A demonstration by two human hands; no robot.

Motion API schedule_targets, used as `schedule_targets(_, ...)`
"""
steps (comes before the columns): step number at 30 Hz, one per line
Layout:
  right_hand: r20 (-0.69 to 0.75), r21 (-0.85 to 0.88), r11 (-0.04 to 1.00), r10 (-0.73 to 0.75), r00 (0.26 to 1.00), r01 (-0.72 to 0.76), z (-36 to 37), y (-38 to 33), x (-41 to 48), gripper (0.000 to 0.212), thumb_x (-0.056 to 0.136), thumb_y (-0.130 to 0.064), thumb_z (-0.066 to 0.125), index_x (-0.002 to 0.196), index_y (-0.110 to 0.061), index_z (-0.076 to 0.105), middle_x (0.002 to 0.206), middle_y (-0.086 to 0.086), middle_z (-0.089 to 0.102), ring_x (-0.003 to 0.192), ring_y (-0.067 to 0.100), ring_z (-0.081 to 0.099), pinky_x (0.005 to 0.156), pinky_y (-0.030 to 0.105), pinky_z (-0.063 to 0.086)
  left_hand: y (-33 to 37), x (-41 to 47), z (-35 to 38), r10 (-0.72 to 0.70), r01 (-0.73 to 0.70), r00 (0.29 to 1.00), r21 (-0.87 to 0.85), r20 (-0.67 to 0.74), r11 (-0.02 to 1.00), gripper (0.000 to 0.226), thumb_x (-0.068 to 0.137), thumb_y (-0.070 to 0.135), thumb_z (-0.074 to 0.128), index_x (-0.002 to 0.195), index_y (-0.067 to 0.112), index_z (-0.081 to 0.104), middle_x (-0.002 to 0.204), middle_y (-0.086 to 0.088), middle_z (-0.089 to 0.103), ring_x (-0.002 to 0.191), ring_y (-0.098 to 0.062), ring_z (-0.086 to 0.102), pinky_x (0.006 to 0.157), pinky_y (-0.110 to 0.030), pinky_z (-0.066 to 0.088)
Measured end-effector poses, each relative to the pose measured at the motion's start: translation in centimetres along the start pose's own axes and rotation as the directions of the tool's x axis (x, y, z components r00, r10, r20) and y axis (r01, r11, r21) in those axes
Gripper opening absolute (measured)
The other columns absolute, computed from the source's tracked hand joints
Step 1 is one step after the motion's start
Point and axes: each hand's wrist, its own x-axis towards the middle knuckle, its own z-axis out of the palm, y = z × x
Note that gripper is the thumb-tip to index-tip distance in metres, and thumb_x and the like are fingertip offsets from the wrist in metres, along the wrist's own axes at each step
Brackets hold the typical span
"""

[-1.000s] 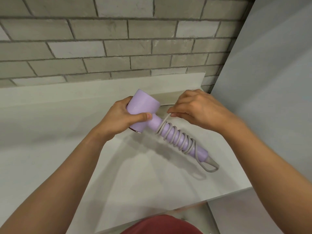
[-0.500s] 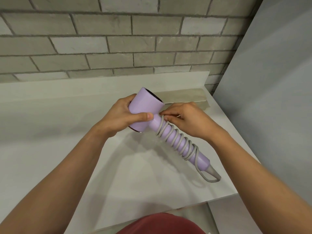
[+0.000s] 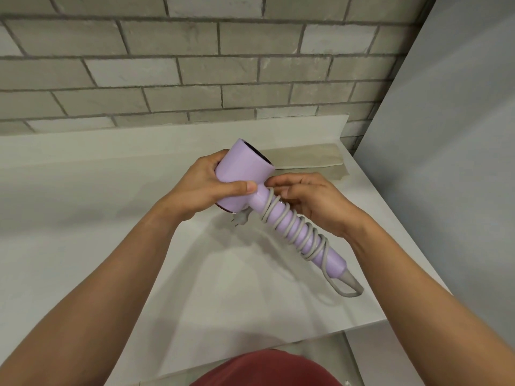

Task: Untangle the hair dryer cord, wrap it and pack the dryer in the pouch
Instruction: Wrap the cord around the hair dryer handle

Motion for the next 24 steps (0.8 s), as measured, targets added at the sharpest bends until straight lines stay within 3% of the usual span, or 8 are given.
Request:
schedule_targets(2,0.048,-0.079,0.997,-0.002,0.999,0.006,-0.1,0.2,-0.1,0.027,0.093,-0.017,0.073,0.119,-0.021,0.073,0.103,-0.005,0.076,0.091,0.009,0.069,0.080,0.024,0.052,-0.1,0.1,-0.2,-0.009,0.010,1.000,0.009,-0.010,1.000,0.067,0.062,0.050,0.087,0.118,0.018,0.068,0.107,-0.003,0.074,0.096,-0.021,0.072,0.078,-0.039,0.059)
schedule_targets(4,0.066,-0.163,0.987,0.010,0.998,0.001,0.2,0.4,-0.2,0.058,0.075,-0.029,0.091,0.128,-0.025,0.067,0.118,-0.004,0.075,0.103,0.011,0.073,0.091,0.030,0.057,0.0,0.2,-0.2,-0.016,0.016,1.000,0.026,-0.010,1.000,0.068,0.060,0.051,0.088,0.118,0.019,0.068,0.107,-0.002,0.075,0.095,-0.019,0.072,0.076,-0.037,0.059)
schedule_targets(8,-0.016,-0.265,0.964,0.009,1.000,-0.013,1.6,0.9,0.1,0.084,0.062,-0.021,0.101,0.135,-0.026,0.058,0.118,-0.006,0.072,0.105,0.009,0.073,0.094,0.037,0.061,0.4,0.5,-0.2,-0.016,0.016,1.000,0.089,0.005,0.996,0.059,0.064,0.043,0.090,0.115,0.022,0.069,0.104,0.002,0.076,0.092,-0.016,0.073,0.072,-0.034,0.060)
schedule_targets(12,-0.113,-0.244,0.970,-0.015,0.993,-0.013,3.1,2.1,0.2,0.059,0.067,-0.019,0.096,0.117,-0.023,0.066,0.104,-0.002,0.077,0.094,0.015,0.075,0.091,0.043,0.062,0.5,0.9,-0.4,-0.013,0.008,1.000,0.189,0.028,0.982,0.075,0.057,0.051,0.091,0.121,0.026,0.063,0.107,0.003,0.072,0.094,-0.017,0.071,0.071,-0.036,0.061)
schedule_targets(16,-0.152,-0.112,0.994,0.003,0.988,-0.020,3.9,2.8,0.0,0.043,0.072,-0.012,0.094,0.109,-0.019,0.074,0.095,-0.003,0.077,0.080,0.009,0.070,0.078,0.027,0.060,0.4,1.4,-0.6,-0.023,0.019,1.000,0.254,0.011,0.967,0.078,0.063,0.046,0.095,0.125,0.029,0.049,0.106,0.002,0.068,0.087,-0.013,0.069,0.064,-0.025,0.055)
schedule_targets(20,-0.179,-0.031,0.999,0.035,0.983,-0.041,4.5,3.1,0.0,0.036,0.074,-0.005,0.091,0.104,-0.018,0.077,0.095,0.005,0.079,0.075,0.011,0.069,0.075,0.027,0.059,-0.5,1.4,-0.4,-0.042,0.047,0.999,0.275,-0.024,0.960,0.083,0.063,0.062,0.089,0.130,0.030,0.051,0.123,0.015,0.060,0.106,-0.006,0.064,0.080,-0.025,0.053)
schedule_targets(22,-0.188,-0.007,0.999,0.041,0.981,-0.043,4.7,3.6,0.0,0.035,0.074,-0.004,0.091,0.104,-0.017,0.078,0.096,0.008,0.079,0.075,0.012,0.068,0.074,0.027,0.059,-1.1,1.0,-0.2,-0.071,0.092,0.992,0.203,-0.107,0.975,0.093,0.064,0.073,0.079,0.141,0.035,0.043,0.138,0.016,0.052,0.119,-0.004,0.057,0.092,-0.026,0.050)
schedule_targets(24,-0.211,0.024,0.999,0.051,0.976,-0.047,4.8,4.2,0.1,0.034,0.074,-0.005,0.091,0.104,-0.016,0.078,0.096,0.010,0.078,0.074,0.012,0.067,0.074,0.029,0.058,-1.8,-0.1,0.1,-0.150,0.152,0.965,-0.007,-0.215,0.988,0.087,0.071,0.081,0.066,0.142,0.035,0.044,0.138,0.015,0.053,0.123,-0.004,0.056,0.098,-0.027,0.048)
